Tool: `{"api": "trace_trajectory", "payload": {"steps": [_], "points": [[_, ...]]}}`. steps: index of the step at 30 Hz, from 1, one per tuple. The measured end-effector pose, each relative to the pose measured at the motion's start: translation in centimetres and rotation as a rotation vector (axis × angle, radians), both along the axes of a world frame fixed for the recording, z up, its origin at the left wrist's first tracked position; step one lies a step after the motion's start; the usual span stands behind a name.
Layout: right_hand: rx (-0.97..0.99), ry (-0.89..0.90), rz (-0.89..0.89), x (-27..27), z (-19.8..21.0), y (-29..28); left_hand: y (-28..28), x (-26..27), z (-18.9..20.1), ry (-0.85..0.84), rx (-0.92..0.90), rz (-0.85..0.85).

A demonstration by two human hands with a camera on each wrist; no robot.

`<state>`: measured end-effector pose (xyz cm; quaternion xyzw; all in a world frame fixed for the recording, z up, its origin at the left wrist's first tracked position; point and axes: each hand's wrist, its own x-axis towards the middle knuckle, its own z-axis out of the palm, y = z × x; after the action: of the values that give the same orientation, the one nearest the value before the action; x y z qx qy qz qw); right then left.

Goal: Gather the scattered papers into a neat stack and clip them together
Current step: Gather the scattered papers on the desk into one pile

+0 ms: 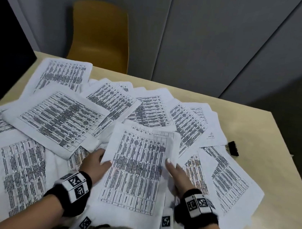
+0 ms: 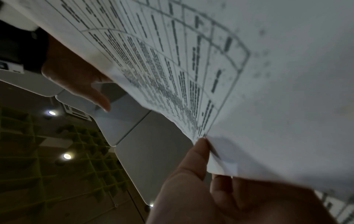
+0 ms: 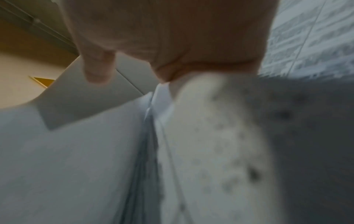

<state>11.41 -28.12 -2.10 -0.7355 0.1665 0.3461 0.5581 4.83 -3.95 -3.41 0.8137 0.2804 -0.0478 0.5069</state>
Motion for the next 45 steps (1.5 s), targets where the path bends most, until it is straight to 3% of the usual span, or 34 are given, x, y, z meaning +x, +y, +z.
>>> {"api": "trace_trajectory", "payload": {"steps": [3,6,9,12,21,23,26,29,31,33,36,40,45], "points": [[-0.124,-0.1,0.048,-0.4,-0.9,0.5,1.6,0.5,0.0,-0.047,0.004,0.098],[-0.162,-0.153,0.008,-0.4,-1.3,0.2,5.3,1.3,0.0,-0.102,0.285,0.175],[-0.107,-0.139,-0.076,0.0,-0.8,-0.1,8.0,1.7,0.3,0.214,0.577,-0.059],[-0.068,-0.093,-0.112,0.3,-0.4,-0.1,8.1,1.0,-0.2,0.496,0.559,-0.341],[-0.106,-0.047,-0.095,0.9,-1.2,-0.6,5.6,-3.9,0.0,0.417,0.575,-0.833],[-0.099,-0.04,-0.099,0.8,-1.4,-0.5,6.7,-4.1,0.5,0.294,0.456,-0.759],[-0.094,-0.037,-0.116,0.8,-1.5,-0.5,9.3,-1.9,0.7,0.028,0.252,-0.185],[-0.106,-0.055,-0.123,0.7,-1.5,-0.4,13.1,1.7,-0.1,0.153,0.366,0.246],[-0.119,-0.074,-0.119,0.6,-1.6,-0.4,14.6,3.6,-0.5,0.236,0.271,0.376],[-0.112,-0.081,-0.122,0.5,-1.6,-0.4,15.4,5.3,-0.7,0.193,0.147,0.466],[-0.109,-0.088,-0.128,0.4,-1.7,-0.6,16.0,7.1,-0.2,0.169,0.027,0.541],[-0.131,-0.137,-0.127,0.4,-2.1,-0.7,17.3,7.6,-1.5,0.095,-0.157,0.453],[-0.115,-0.142,-0.137,0.5,-2.4,-1.0,15.7,5.8,-0.8,0.235,0.054,0.114]]}}
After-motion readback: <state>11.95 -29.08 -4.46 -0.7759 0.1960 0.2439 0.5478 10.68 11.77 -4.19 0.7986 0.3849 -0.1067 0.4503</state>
